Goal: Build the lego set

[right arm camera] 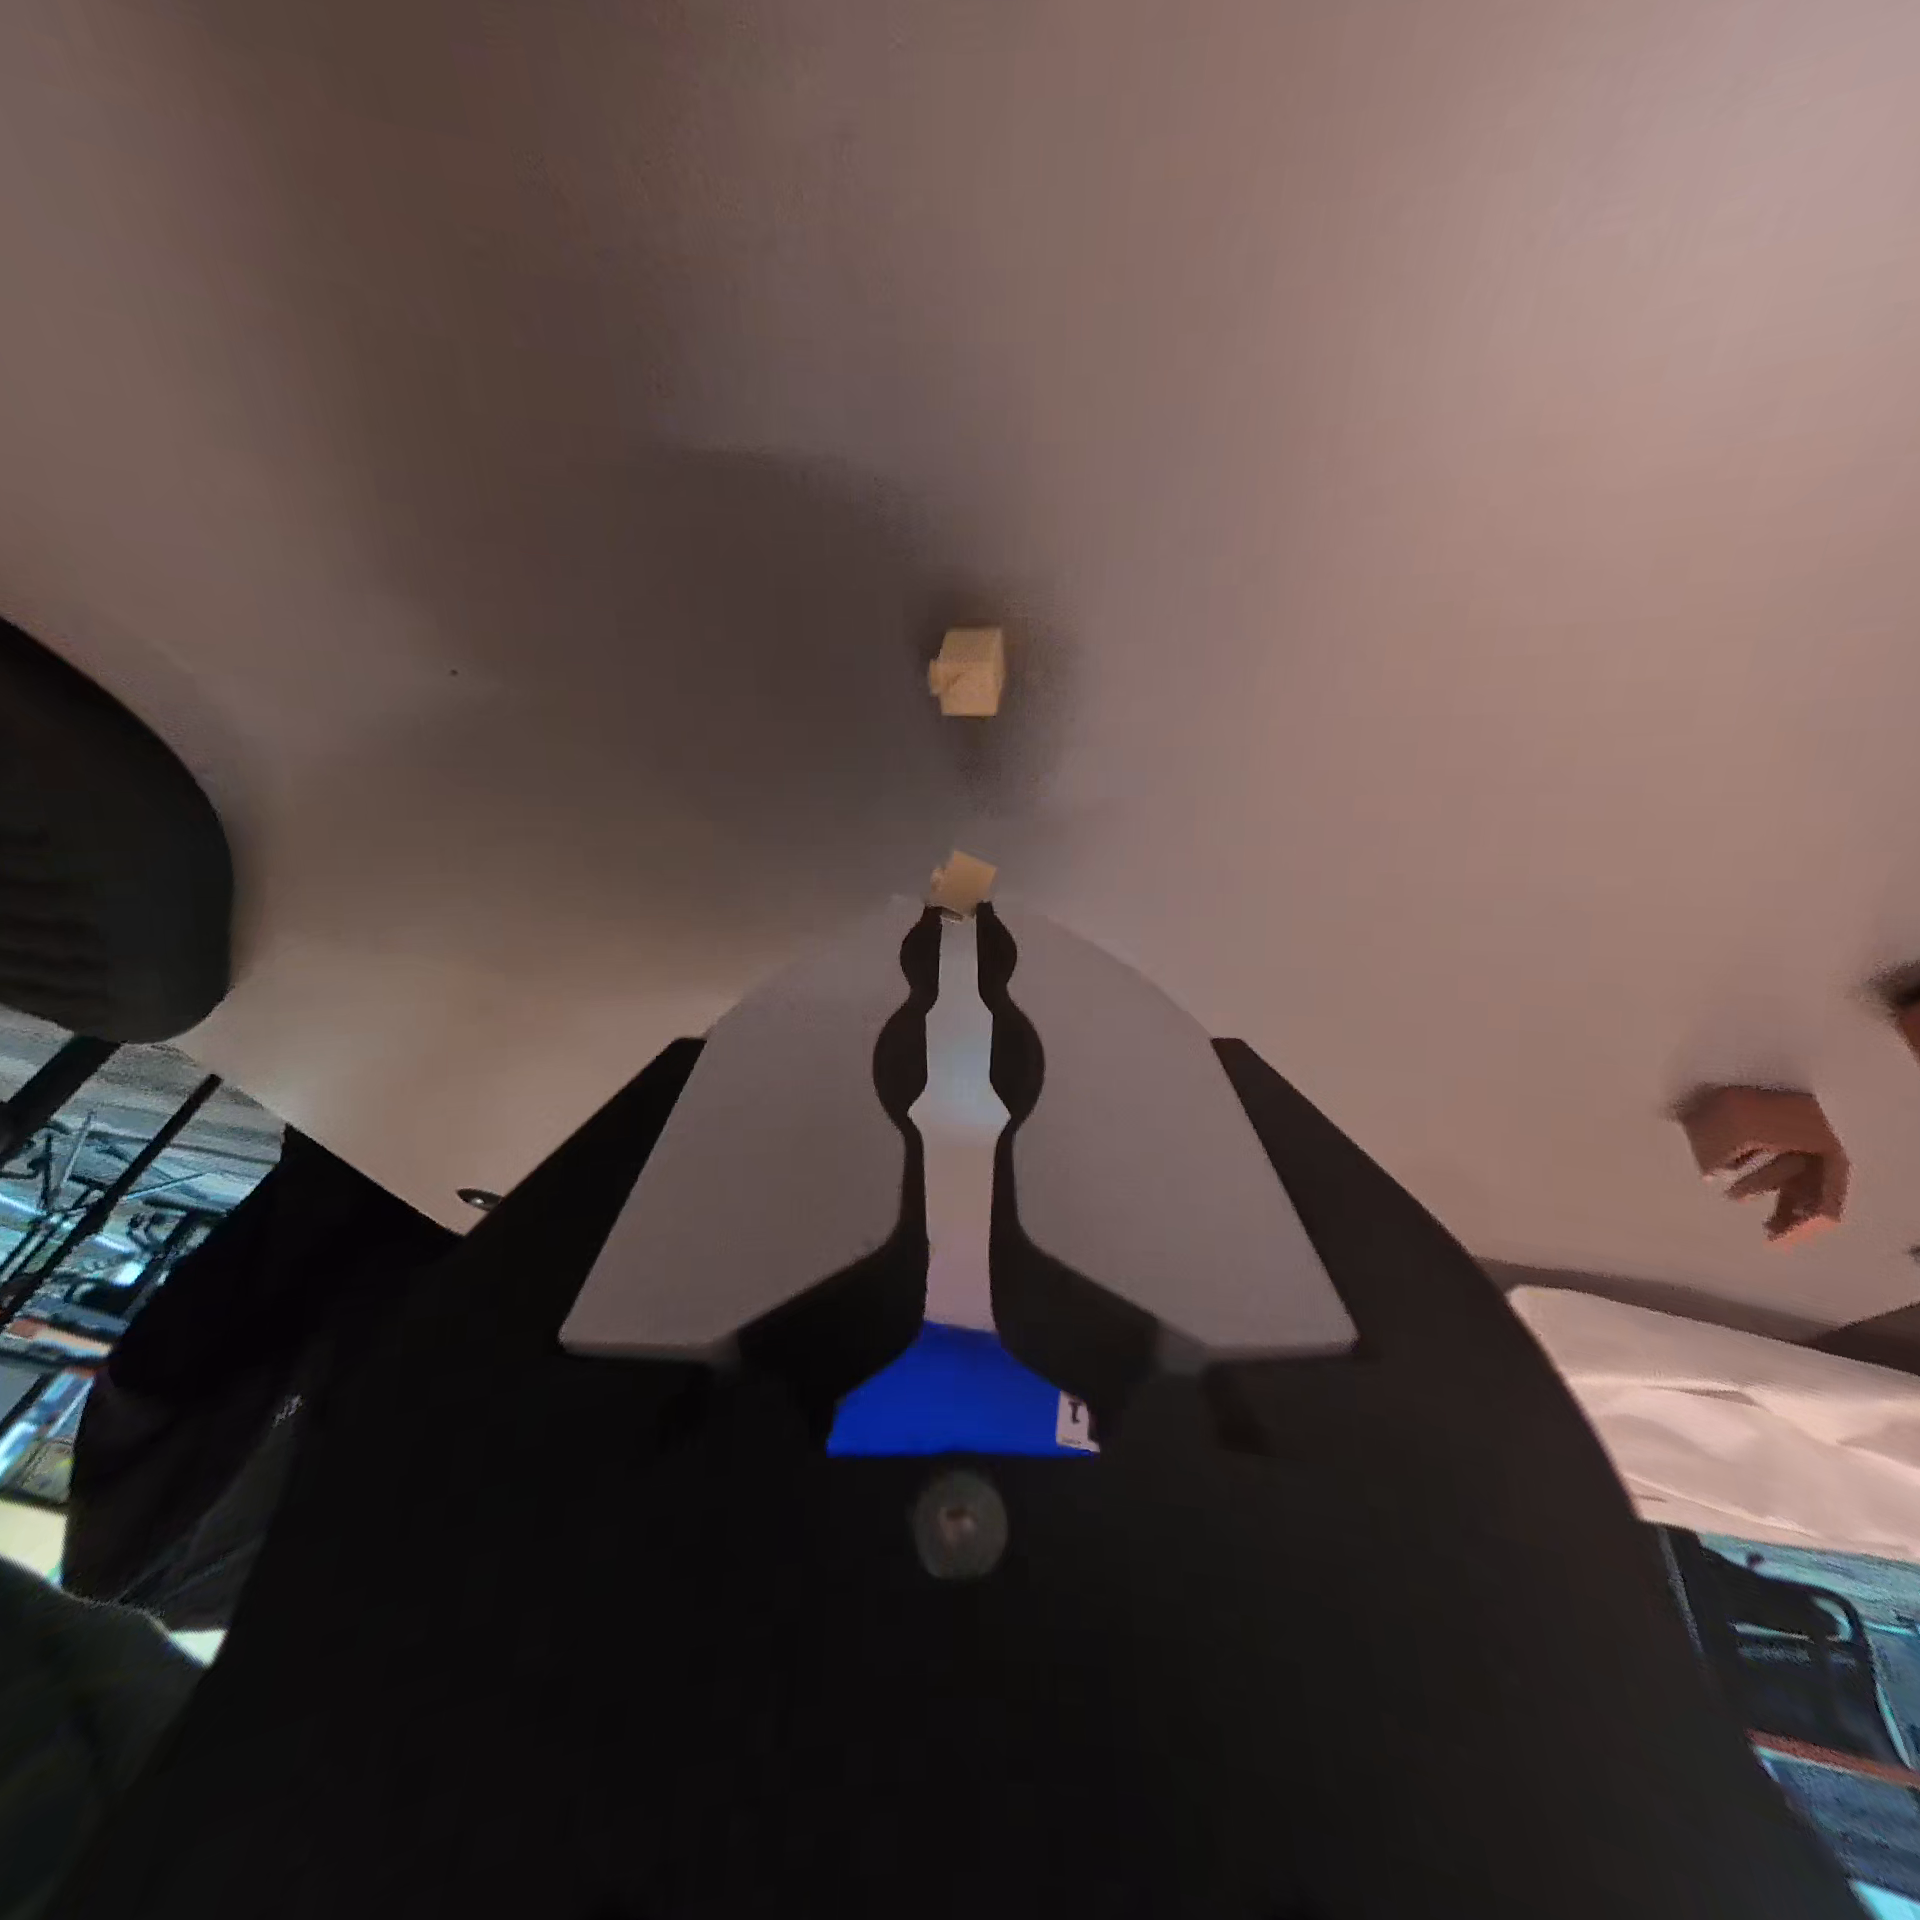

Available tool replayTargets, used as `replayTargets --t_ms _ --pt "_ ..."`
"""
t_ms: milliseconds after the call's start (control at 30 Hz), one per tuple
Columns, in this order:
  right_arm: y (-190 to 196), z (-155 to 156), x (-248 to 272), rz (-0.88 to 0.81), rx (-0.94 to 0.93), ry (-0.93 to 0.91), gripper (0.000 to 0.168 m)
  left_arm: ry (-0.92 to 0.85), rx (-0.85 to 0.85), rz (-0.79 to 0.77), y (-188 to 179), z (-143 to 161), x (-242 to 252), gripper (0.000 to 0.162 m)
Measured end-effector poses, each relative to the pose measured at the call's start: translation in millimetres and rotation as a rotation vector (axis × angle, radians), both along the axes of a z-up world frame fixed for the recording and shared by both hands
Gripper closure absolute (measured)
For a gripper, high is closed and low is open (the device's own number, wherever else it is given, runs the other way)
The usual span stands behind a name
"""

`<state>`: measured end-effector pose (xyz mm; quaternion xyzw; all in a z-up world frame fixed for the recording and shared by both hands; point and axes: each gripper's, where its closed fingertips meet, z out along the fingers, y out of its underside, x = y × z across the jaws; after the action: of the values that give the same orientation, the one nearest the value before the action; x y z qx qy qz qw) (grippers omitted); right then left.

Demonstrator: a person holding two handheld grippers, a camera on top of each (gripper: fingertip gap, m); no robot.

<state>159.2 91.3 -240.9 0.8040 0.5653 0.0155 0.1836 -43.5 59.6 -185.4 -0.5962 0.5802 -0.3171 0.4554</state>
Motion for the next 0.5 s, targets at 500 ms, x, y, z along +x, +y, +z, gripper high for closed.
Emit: replayTargets --t_ms 500 --pt "2.5 4.9 -6.8 -0.017 -0.141 -0.082 0.161 0.006 0.006 -0.018 -2.0 -0.6 -0.1 0.156"
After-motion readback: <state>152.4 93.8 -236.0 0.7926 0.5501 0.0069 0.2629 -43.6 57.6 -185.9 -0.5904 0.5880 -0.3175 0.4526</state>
